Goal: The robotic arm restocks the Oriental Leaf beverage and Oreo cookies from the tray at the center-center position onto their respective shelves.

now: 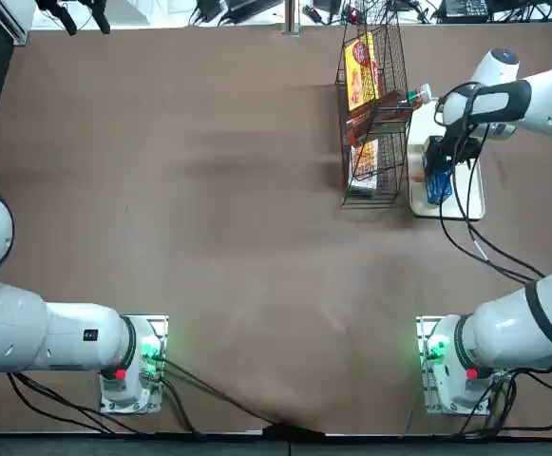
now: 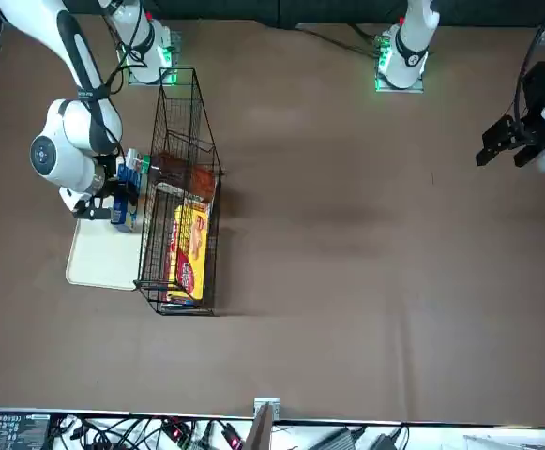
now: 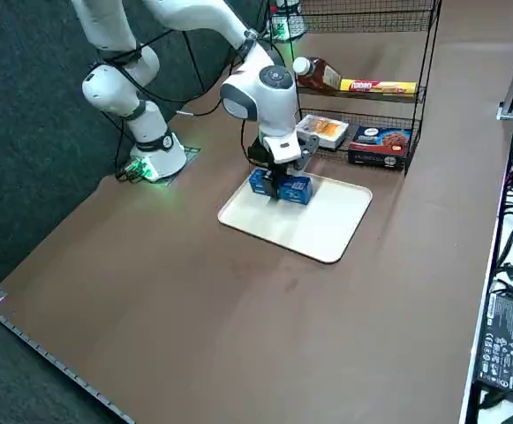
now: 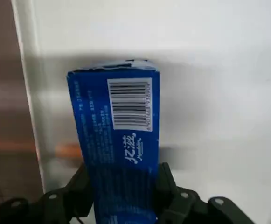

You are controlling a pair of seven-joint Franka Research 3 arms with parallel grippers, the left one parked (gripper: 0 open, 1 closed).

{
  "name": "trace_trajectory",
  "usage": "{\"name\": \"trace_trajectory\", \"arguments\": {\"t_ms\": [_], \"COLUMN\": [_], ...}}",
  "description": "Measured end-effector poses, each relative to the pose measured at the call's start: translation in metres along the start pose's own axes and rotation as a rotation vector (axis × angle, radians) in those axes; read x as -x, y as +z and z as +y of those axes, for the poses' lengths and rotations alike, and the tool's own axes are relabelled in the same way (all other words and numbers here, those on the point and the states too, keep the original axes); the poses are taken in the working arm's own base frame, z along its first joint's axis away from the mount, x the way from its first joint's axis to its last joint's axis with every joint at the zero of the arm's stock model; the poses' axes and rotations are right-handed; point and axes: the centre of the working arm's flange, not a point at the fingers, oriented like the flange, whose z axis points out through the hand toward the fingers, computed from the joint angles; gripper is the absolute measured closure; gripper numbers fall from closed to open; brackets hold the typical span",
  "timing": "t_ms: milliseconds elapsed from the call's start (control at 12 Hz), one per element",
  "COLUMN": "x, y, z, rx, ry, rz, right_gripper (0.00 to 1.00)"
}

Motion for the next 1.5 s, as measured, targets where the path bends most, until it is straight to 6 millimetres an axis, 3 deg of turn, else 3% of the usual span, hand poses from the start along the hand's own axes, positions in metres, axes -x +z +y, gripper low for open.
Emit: {"name": "trace_trajectory", "arguments": {"t_ms": [333,583,917,1250,1500], "x": [-0.018,-0.045,-0.058,-0.051,-0.038], "y": [-0.026,-0.099,-0.206,-0.314,-0.376], "z": [0.008,0.024,0.038,0.03,0.016], "rx": [0.005,-0.006,-0.019,-0.021,-0.029], "ry": [0.01,0.032,0.048,0.031,0.012], "rz": [0.062,0.069,0.084,0.126,0.154], "right_gripper": [0.39,0.39,0.39,0.39,0.39]}}
